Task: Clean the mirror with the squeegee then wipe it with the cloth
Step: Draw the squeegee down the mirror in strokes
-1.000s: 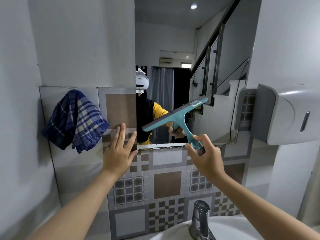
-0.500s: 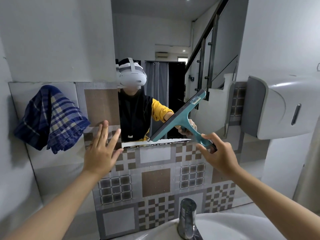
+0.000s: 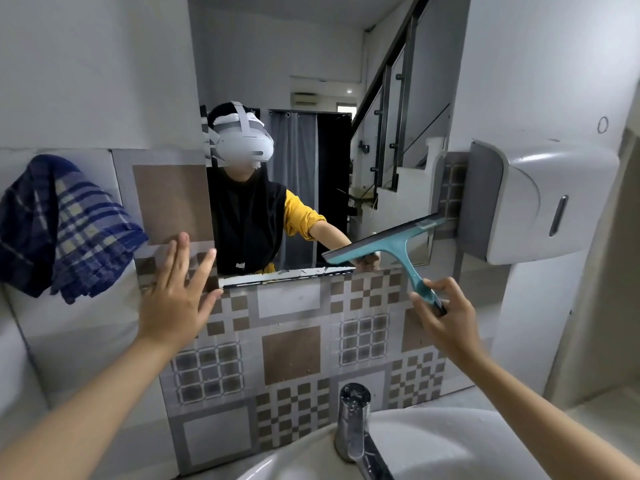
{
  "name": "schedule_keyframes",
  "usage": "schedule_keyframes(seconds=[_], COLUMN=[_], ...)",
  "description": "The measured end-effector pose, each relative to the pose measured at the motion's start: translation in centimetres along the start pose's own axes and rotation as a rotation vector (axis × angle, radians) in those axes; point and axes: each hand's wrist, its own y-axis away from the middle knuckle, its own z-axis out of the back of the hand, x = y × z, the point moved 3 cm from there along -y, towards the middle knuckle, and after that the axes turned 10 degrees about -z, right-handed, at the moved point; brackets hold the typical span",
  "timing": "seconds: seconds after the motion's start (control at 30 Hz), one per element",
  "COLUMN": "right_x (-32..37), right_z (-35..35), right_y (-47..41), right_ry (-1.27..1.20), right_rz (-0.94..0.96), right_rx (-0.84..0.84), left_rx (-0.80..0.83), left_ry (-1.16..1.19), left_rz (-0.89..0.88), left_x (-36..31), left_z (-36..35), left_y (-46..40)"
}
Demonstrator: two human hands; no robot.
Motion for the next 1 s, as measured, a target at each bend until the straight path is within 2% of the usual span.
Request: schedule_keyframes(seconds=[0.17,0.47,1.0], right_x=[0.1,2.0,6.2], right_z=[-1.7,-4.8,-8.5], right_y=[1.4,4.4,6.4], right_ry=[-0.110,-0.402,-0.731], right_rz=[-0.153,-0.388,-0.676], right_rx=[-0.089,-0.146,-0.179], left_rx=[0.016,0.078,0.116], left_ry=[0.047,0.133,0.129], left_rz=[0.023,0.085,0.072], left_x=[-0.2,-0.1,-0.1], left_z=[0.3,0.3,0.5], left_y=[-0.1,-0.2,-0.4])
